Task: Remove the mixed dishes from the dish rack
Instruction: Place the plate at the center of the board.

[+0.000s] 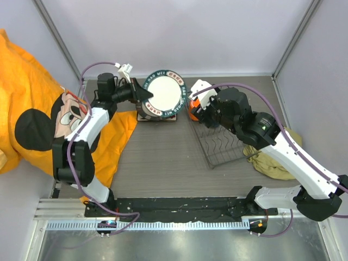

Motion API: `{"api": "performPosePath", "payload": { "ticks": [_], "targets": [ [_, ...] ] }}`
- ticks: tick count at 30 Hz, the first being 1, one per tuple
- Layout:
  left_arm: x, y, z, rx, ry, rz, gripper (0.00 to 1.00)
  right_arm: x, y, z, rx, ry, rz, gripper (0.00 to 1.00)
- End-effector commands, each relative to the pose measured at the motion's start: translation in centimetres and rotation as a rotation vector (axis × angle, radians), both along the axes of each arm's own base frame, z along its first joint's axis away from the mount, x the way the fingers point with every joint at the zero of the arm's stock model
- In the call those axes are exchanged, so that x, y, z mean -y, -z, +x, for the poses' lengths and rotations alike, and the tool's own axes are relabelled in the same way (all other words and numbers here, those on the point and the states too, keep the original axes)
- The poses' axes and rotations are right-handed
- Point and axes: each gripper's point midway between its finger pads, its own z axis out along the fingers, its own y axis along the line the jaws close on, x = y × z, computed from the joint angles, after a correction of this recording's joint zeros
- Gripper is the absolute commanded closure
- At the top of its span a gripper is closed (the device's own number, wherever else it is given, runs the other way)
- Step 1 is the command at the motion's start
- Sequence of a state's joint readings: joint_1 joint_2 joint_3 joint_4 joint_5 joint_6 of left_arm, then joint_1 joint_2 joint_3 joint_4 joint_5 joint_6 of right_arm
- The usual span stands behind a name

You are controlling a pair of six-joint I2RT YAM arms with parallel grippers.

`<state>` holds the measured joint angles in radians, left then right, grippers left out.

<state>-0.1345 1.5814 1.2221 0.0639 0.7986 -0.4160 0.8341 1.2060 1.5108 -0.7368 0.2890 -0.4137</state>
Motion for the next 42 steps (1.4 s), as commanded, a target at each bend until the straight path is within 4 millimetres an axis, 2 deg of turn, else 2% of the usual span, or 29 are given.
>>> {"api": "performPosePath", "payload": {
  "ticks": [1, 3, 4, 6, 7, 10, 11, 14, 21, 25, 41, 42],
  "targets": [
    [-1.6, -3.4, 3.9, 0.027, -0.096, -0.125, 1.00, 2.1, -2.8, 1.6, 0.094, 0.135, 0.084, 0.32],
    [-2.5, -3.2, 5.2, 0.014, -0.126, -0.141, 1.00, 2.7, -3.0, 1.9, 0.105, 0.169, 0.094, 0.32],
    [-2.7, -1.8, 6.1, -0.029, -0.138, -0.148, 1.00, 2.8, -3.0, 2.1, 0.107, 0.177, 0.095, 0.32],
    [-3.3, -1.2, 7.2, -0.049, -0.156, -0.155, 1.00, 3.4, -2.9, 2.4, 0.107, 0.202, 0.101, 0.32],
    [-3.5, 0.2, 8.0, -0.088, -0.168, -0.161, 1.00, 3.6, -2.9, 2.5, 0.106, 0.209, 0.103, 0.32],
    [-4.0, 1.2, 9.6, -0.133, -0.186, -0.180, 1.00, 4.2, -2.7, 2.7, 0.104, 0.222, 0.110, 0.32],
    [-4.2, 2.6, 10.4, -0.165, -0.193, -0.183, 1.00, 4.3, -2.4, 2.8, 0.096, 0.226, 0.106, 0.32],
    [-4.5, 4.9, 11.6, -0.225, -0.210, -0.190, 1.00, 4.8, -2.1, 2.9, 0.091, 0.239, 0.107, 0.32],
    [-5.0, 9.8, 12.4, -0.336, -0.241, -0.179, 1.00, 5.2, -1.5, 3.0, 0.082, 0.244, 0.100, 0.31],
    [-5.1, 11.5, 12.1, -0.374, -0.247, -0.177, 1.00, 5.1, -1.1, 3.0, 0.069, 0.243, 0.102, 0.31],
    [-5.2, 14.7, 11.9, -0.428, -0.253, -0.158, 1.00, 5.6, -0.3, 2.7, 0.053, 0.245, 0.100, 0.28],
    [-6.8, 14.9, 12.2, -0.428, -0.281, -0.163, 1.00, 5.6, -0.2, 2.8, 0.052, 0.244, 0.101, 0.28]
  ]
}}
